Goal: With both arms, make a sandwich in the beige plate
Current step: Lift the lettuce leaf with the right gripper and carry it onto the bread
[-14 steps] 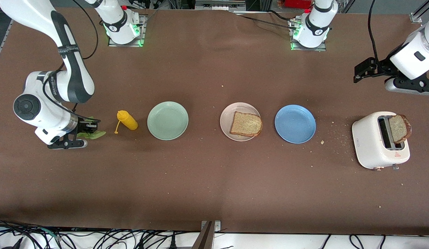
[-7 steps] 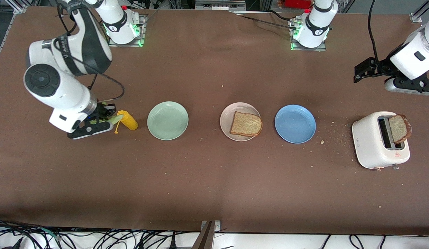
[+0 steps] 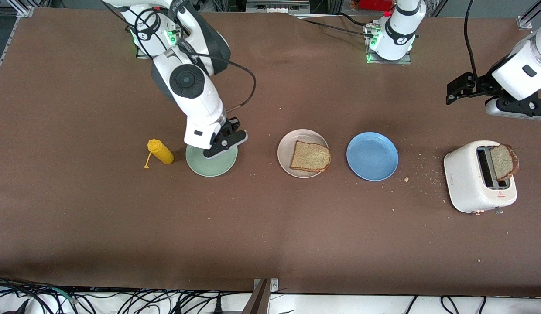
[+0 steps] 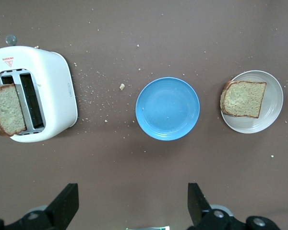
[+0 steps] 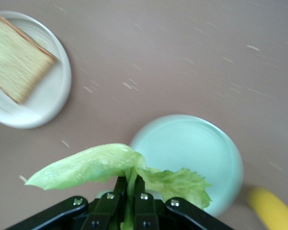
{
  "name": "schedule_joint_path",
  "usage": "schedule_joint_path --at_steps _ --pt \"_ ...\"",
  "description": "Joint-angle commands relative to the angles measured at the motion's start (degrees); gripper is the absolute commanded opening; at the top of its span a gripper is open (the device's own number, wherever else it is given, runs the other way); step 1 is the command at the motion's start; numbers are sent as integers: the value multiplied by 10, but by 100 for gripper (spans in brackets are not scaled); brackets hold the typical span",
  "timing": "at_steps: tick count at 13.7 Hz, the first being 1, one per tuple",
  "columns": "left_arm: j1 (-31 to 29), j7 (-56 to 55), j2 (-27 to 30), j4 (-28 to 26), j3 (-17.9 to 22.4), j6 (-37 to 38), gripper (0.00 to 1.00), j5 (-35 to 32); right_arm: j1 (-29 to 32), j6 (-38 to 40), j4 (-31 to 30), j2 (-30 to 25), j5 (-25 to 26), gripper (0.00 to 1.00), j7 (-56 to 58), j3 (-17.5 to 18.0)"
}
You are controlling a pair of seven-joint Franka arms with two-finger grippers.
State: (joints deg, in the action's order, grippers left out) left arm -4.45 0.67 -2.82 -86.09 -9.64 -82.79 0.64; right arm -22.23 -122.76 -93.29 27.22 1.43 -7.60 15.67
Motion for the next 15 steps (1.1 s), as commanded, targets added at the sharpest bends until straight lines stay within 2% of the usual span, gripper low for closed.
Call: schedule_joint_path --at_steps 1,5,11,13,15 --pt "-2 -2 0 2 1 -2 100 12 -25 -96 14 55 -48 0 -10 1" --pt "-1 -3 0 2 1 -2 100 12 -60 -225 17 99 -103 0 -71 5" --pt "-1 -2 0 2 1 -2 100 11 -93 -271 35 138 -104 0 -135 16" --pt "-1 -2 0 2 1 -2 100 11 -116 -333 35 166 -103 0 -165 15" --pt "-2 -2 0 2 1 -2 100 11 -128 -362 36 180 -102 0 -181 15"
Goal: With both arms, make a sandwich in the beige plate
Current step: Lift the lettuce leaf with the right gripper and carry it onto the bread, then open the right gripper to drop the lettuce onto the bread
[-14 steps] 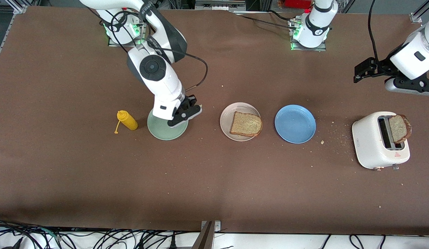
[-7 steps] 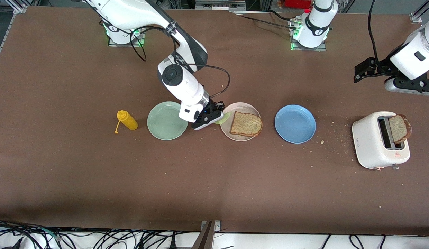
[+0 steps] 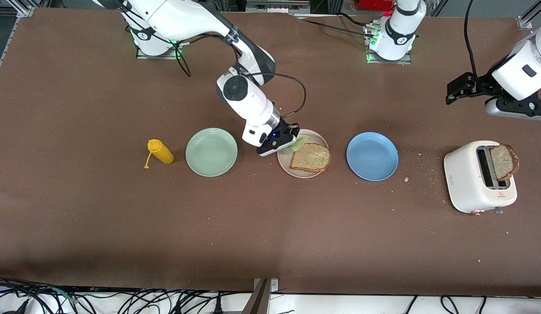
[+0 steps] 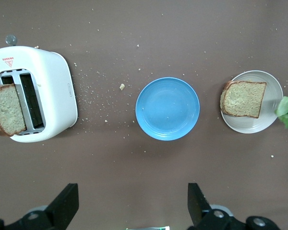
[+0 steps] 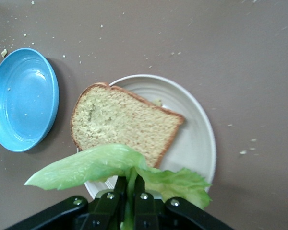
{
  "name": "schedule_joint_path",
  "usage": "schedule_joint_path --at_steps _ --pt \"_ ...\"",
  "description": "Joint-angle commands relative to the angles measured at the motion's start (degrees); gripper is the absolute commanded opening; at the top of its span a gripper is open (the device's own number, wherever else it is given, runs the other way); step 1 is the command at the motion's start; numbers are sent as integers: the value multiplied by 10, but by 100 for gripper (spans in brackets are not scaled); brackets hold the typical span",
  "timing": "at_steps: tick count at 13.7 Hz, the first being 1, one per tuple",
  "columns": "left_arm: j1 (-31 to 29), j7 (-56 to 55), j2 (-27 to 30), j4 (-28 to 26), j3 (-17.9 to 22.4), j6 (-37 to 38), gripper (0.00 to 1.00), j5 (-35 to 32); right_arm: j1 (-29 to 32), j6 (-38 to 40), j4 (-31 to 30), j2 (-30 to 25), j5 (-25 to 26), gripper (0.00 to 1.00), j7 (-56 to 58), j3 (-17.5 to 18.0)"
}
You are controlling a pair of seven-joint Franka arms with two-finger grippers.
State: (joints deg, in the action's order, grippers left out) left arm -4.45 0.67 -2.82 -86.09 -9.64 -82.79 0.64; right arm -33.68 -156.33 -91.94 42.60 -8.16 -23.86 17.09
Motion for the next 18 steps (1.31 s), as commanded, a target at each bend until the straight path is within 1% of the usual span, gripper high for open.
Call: schedule_joint_path --at_steps 1,2,3,4,5,11,15,16,18 --pt "-2 -2 0 2 1 -2 100 11 -18 -28 23 28 -4 0 -19 0" --pt "-2 -2 0 2 1 -2 100 11 -22 -28 23 28 -2 15 -18 0" --pt "-2 -2 0 2 1 -2 100 11 -22 -27 23 28 2 48 -15 0" --pt "-2 -2 0 2 1 -2 100 11 -23 -27 23 28 15 93 -13 -1" --pt "0 -1 0 2 1 -2 100 7 -22 -27 23 28 35 100 -11 -3" --pt "1 -6 0 1 -1 -2 100 4 -20 -28 24 33 39 100 -7 -5" --pt "1 -6 0 0 -1 -2 100 4 -10 -20 28 16 40 100 -2 -6" --pt "1 -6 0 0 -1 -2 100 4 -3 -5 22 4 41 100 -1 -11" --pt "1 -6 0 0 -1 -1 100 4 15 84 8 -37 41 100 -1 -13"
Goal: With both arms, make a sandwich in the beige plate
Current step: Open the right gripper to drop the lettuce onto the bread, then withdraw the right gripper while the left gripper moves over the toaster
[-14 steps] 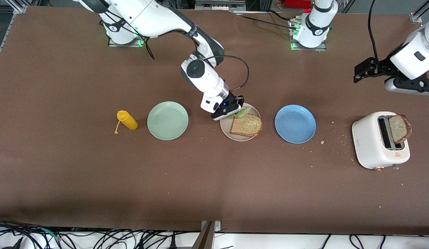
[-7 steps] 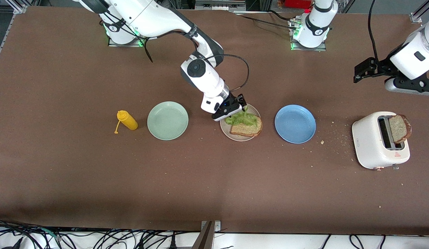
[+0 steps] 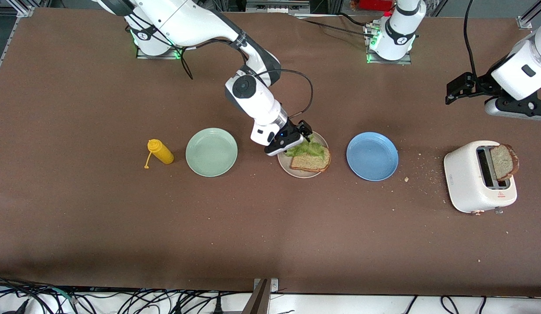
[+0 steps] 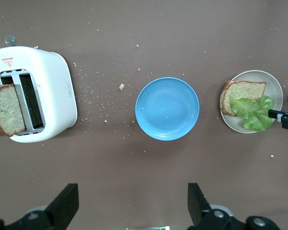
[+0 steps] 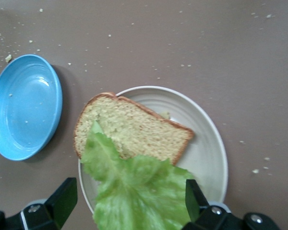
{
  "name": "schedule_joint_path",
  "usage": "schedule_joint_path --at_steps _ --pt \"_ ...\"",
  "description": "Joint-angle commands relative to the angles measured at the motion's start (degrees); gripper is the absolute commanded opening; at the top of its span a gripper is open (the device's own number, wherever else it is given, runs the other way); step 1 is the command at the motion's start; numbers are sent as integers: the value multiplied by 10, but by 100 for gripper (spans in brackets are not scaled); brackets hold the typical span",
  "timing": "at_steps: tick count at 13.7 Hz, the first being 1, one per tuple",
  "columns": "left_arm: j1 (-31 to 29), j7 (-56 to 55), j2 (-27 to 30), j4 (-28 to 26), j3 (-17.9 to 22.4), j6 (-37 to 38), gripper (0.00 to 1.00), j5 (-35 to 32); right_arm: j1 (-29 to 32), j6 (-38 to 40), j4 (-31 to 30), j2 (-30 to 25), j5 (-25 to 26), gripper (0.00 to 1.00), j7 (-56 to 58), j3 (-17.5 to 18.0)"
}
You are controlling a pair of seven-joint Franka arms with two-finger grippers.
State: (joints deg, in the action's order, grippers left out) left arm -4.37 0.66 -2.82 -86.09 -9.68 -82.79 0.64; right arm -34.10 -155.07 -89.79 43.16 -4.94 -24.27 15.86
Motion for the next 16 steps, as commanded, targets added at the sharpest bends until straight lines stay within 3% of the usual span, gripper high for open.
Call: schedule_joint_path --at_steps 1,4,7,12,14,16 --pt "0 -6 0 0 -1 -1 100 4 37 125 -28 -74 9 100 3 0" --pt "-8 -3 -8 0 4 -1 100 -8 95 224 -99 -170 9 100 3 0" --pt "-39 0 -31 2 6 -4 100 -33 165 257 -159 -246 10 100 36 0" --pt "-119 4 -138 72 6 -4 100 -33 282 394 -157 -308 11 100 177 -6" --pt "-149 36 -176 101 6 -24 100 -32 286 434 -144 -321 27 100 207 -54" --pt "-171 84 -192 98 7 -78 100 -37 286 469 -121 -329 52 100 220 -72"
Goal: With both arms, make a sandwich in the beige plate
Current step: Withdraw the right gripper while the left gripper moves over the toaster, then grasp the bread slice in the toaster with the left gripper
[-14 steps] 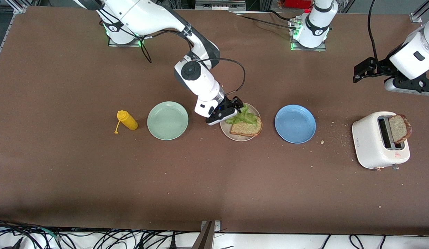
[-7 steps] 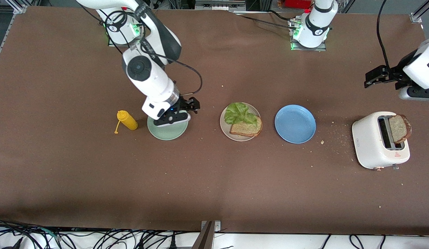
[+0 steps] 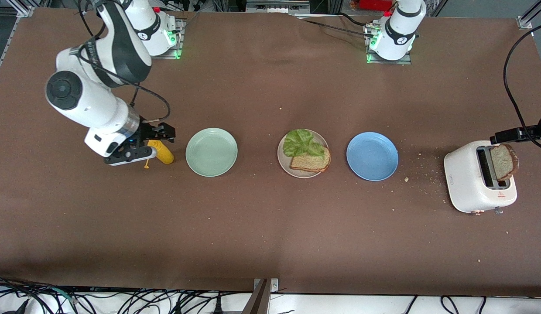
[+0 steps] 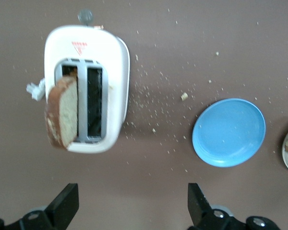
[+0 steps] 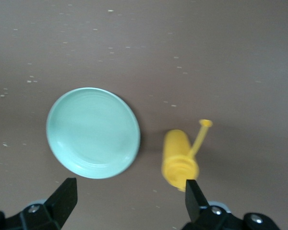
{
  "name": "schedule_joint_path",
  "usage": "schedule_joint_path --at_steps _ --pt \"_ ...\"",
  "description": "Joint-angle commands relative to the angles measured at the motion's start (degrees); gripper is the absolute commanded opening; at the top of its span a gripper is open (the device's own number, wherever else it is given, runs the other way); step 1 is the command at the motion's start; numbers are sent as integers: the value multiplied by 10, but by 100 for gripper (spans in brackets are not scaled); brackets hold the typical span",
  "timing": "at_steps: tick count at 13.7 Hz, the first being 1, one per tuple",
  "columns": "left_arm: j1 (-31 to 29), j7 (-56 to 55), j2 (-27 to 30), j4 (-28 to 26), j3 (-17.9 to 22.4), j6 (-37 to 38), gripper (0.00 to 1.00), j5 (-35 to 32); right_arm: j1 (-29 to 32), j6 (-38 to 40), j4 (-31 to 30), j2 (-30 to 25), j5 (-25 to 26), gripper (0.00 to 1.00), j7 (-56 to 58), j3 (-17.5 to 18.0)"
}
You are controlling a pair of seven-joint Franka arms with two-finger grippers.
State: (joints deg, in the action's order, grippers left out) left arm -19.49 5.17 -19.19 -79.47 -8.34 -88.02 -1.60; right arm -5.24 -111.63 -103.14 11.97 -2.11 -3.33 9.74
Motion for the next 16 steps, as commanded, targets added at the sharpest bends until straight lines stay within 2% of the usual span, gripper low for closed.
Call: schedule_joint_path --at_steps 1,2,4,6,8,12,15,16 --pt "-39 49 -37 30 -7 -57 100 -16 -3 47 27 -20 47 100 11 -16" --pt "-45 70 -41 28 -7 -73 100 -16 -3 56 42 -23 61 100 11 -23" --pt "-55 102 -54 19 -6 -113 100 -16 -3 101 69 -27 55 100 11 -42" --pt "-83 142 -59 -15 -8 -172 99 -15 -6 134 87 -34 55 100 11 -60" --pt "-85 142 -55 -52 -8 -212 98 -11 -20 155 94 -46 55 100 11 -94" --pt "-93 138 -34 -113 -9 -247 96 -9 -22 202 133 -49 55 100 11 -106" --pt "-103 136 -23 -155 -9 -248 91 -9 -22 214 151 -49 55 100 10 -106" --pt "-106 136 -21 -165 -9 -248 80 -9 -22 215 152 -52 55 100 10 -106"
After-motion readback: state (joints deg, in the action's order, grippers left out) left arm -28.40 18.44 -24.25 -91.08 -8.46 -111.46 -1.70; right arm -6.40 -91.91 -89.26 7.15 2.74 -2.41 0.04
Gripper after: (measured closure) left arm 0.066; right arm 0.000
